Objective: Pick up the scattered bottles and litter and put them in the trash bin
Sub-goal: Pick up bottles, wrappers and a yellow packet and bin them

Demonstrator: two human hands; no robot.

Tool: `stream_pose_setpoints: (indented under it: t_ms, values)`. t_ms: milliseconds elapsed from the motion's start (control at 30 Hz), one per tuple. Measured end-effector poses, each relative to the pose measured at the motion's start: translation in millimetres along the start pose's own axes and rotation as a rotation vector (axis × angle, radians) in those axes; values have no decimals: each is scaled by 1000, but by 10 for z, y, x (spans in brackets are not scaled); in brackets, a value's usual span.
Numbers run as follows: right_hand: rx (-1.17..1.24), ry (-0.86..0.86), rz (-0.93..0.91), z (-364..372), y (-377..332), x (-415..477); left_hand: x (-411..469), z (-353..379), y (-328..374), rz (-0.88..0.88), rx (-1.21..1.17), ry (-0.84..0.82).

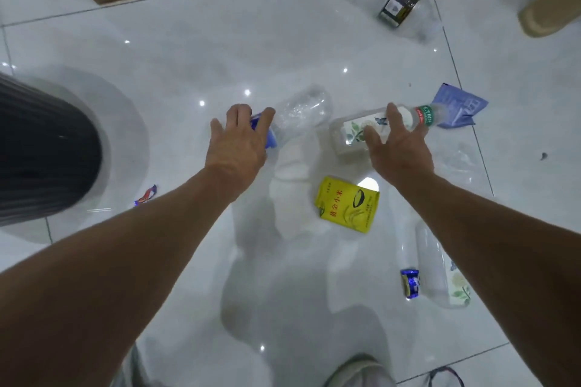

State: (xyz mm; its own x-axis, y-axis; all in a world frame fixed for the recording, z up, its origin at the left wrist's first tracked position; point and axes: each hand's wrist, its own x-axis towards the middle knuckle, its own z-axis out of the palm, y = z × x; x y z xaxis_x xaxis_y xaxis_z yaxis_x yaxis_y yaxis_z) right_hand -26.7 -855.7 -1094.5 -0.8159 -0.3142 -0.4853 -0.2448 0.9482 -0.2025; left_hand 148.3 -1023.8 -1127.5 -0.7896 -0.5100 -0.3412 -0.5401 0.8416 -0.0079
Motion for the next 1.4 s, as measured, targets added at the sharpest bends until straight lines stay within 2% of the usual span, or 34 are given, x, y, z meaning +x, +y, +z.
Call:
stream_pose_setpoints:
  t_ms: [100, 200, 267, 367, 500, 700, 933, 1200, 1400]
  values:
    - [105, 56, -28, 51, -127, -31, -127, 31, -2, -99, -137, -32]
    - [51, 86, -82, 190, -230, -145, -282, 90, -13, -205, -248, -37]
    - [13, 102, -72, 312, -257, -245, -387, 160, -34, -210, -246, -33]
    - [-33, 111, 56, 473, -234, -358, -502, 247, -74, -244, -243, -53]
    - [-10, 21, 255, 569, -195, -433, -619, 314, -119, -281, -300, -81]
    - [109, -91, 320, 389, -160, -615, -821, 150, -258, -287, -278, -94]
    - [-29, -49, 165, -171, -435, -1138, -1149, -599, -323, -257, -219, -67]
    - [-14, 24, 7, -1154, -1106, -1637, -1332, -1807, -515, -169, -213, 73]
    - [35, 56, -58, -1874, -1658, -2039, -1585, -2686, -911, -228, -197, 179]
